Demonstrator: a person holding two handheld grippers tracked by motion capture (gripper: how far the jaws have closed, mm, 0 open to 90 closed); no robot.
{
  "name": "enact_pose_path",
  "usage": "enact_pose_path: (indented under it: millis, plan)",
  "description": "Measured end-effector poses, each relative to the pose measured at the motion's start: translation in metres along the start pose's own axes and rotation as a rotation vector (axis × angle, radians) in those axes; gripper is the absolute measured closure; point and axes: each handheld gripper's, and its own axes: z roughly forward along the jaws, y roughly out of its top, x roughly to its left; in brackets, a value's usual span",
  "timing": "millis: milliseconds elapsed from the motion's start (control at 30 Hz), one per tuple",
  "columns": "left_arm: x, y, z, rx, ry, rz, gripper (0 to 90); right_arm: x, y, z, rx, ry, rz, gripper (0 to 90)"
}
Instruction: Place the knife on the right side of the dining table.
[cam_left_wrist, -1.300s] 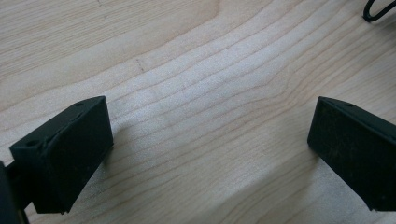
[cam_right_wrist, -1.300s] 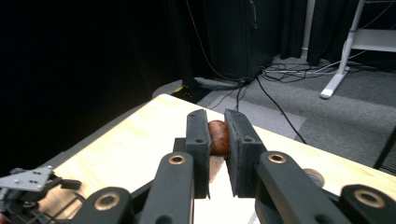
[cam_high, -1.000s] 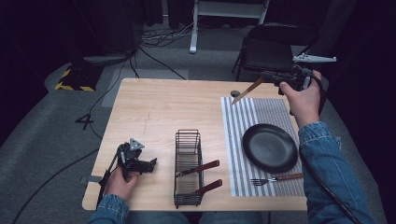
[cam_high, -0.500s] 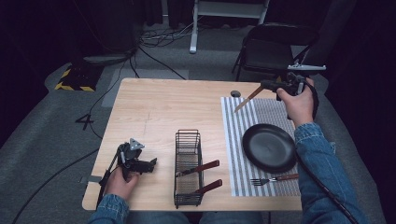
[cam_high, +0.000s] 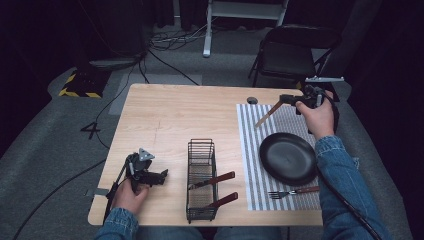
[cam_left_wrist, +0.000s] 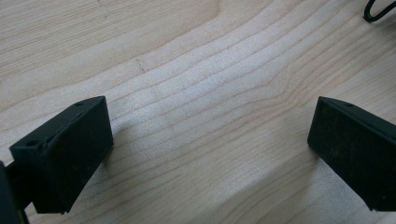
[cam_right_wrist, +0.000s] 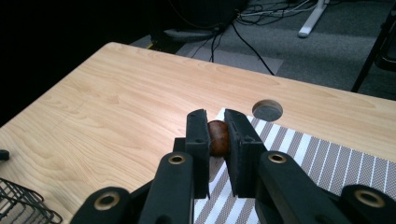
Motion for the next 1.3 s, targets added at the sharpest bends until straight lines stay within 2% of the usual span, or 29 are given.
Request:
enact_pose_path:
  millis: [533, 667, 700, 767, 800, 933, 1300]
  plan:
    - [0.0, 0.0, 0.0, 0.001, -0.001, 0.0, 0.3, -0.009, -0.009, 0.001, 0.023, -0.069, 0.023, 80.0]
    - [0.0, 0.0, 0.0, 0.001, 0.0, 0.0, 0.3, -0.012, -0.01, 0.0, 0.03, -0.104, 0.024, 78.2]
    - [0.0, 0.0, 0.0, 0.001, -0.001, 0.0, 0.2, -0.014, -0.011, 0.0, 0.034, -0.128, 0.027, 77.1]
    - [0.0, 0.0, 0.0, 0.001, -0.001, 0.0, 0.3, -0.014, -0.011, 0.0, 0.037, -0.139, 0.024, 76.4]
    - [0.0, 0.0, 0.0, 0.001, -0.001, 0.0, 0.3, -0.015, -0.012, 0.0, 0.048, -0.169, 0.009, 73.9]
    - [0.0, 0.0, 0.0, 0.001, -0.001, 0.0, 0.3, -0.016, -0.015, 0.001, 0.056, -0.212, -0.013, 72.2]
    - [0.0, 0.0, 0.0, 0.001, 0.001, 0.001, 0.2, -0.024, -0.021, 0.0, 0.067, -0.256, -0.025, 68.4]
